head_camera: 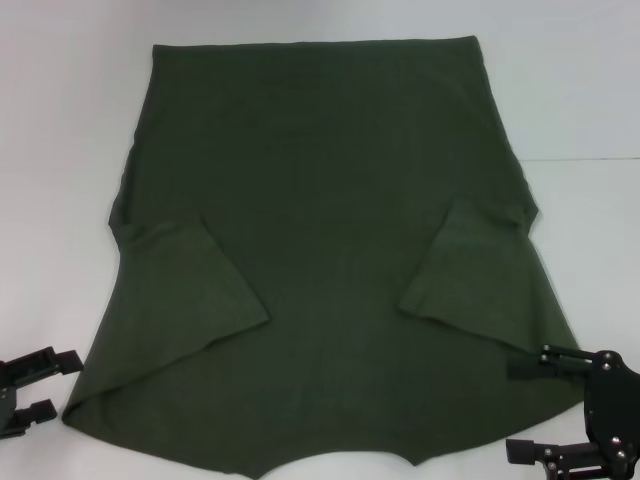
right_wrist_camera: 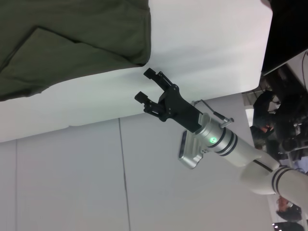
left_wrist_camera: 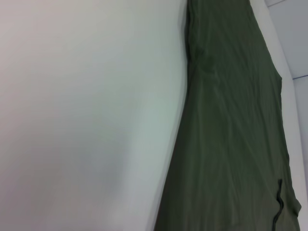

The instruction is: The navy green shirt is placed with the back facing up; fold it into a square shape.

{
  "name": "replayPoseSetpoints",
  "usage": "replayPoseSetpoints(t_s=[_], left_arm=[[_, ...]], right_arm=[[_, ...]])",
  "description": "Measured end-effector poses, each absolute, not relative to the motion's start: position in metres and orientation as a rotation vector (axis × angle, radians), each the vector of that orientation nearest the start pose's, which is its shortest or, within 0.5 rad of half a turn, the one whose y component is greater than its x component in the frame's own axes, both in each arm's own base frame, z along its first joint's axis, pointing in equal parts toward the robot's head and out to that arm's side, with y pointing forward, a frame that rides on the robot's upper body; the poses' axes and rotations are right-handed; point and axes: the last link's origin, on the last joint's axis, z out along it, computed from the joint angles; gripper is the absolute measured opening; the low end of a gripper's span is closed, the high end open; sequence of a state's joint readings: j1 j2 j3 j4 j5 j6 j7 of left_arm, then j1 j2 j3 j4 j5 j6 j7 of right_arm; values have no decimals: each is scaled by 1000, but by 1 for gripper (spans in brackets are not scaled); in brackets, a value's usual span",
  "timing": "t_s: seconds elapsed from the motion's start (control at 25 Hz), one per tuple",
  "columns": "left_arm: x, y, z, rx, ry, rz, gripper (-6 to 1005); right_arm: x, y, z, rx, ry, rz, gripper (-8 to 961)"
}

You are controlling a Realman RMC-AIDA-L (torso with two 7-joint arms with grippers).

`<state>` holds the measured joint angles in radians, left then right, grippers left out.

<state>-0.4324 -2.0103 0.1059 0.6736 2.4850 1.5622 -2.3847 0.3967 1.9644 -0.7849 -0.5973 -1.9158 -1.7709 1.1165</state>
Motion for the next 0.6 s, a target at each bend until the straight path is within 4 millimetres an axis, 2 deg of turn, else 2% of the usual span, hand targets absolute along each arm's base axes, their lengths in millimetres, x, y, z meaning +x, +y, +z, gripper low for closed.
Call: replayPoseSetpoints(t_s=[0.6], left_arm=[[-386,274,56,1903,2736,860,947]], right_arm=[[293,274,28,-2889,341,757,930]])
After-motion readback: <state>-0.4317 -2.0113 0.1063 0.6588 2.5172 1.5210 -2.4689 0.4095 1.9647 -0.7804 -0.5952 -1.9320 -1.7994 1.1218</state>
